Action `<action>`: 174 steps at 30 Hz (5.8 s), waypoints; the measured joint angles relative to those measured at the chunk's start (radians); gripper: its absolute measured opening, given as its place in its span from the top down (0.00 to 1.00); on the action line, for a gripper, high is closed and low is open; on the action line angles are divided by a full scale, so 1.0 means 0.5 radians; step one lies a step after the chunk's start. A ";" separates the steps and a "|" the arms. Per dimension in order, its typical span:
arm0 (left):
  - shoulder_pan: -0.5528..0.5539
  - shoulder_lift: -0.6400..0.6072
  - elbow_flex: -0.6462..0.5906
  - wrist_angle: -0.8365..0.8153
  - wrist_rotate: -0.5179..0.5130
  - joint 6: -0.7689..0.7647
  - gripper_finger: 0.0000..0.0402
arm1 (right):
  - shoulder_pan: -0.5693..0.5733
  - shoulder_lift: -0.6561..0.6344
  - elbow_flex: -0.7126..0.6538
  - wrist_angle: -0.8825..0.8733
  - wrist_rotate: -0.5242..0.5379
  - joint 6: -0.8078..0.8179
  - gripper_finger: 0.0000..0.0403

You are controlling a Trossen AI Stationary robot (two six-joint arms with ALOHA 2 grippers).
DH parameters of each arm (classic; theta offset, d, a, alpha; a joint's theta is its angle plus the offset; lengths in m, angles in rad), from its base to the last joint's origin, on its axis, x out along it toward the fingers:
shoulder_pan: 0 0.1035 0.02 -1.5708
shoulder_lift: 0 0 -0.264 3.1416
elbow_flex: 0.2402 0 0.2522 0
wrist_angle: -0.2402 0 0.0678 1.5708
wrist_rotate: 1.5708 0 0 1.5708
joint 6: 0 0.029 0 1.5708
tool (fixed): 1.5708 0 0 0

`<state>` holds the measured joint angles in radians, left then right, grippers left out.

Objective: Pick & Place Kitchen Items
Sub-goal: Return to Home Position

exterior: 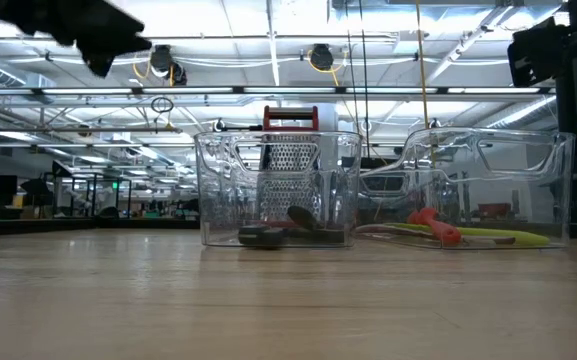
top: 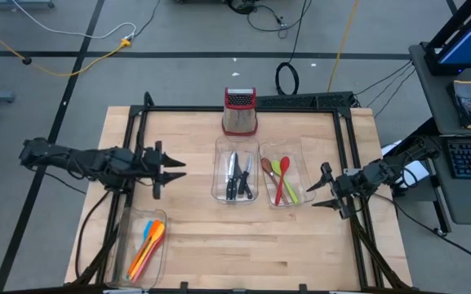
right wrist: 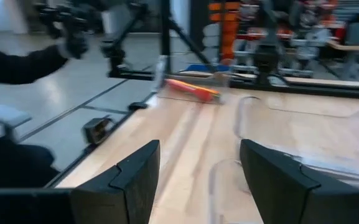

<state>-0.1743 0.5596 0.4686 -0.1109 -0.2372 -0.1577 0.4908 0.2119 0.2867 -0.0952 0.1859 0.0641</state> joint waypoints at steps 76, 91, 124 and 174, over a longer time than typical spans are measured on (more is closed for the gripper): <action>-0.015 -0.688 -0.914 0.529 0.122 0.090 0.63 | -0.001 -0.335 -0.326 0.017 -0.628 -0.349 0.47; -0.015 -0.688 -0.914 0.469 0.066 -0.026 0.63 | -0.001 -0.335 -0.329 0.029 -0.628 -0.365 0.47; -0.015 -0.688 -0.913 0.469 0.066 -0.012 0.63 | -0.001 -0.335 -0.330 0.032 -0.628 -0.363 0.47; -0.015 -0.688 -0.912 0.470 0.066 -0.013 0.63 | -0.001 -0.335 -0.330 0.032 -0.628 -0.363 0.47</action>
<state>-0.1818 0.2155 0.0124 0.1242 -0.2042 -0.1642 0.4904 0.0444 0.1215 -0.0792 -0.1280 -0.1173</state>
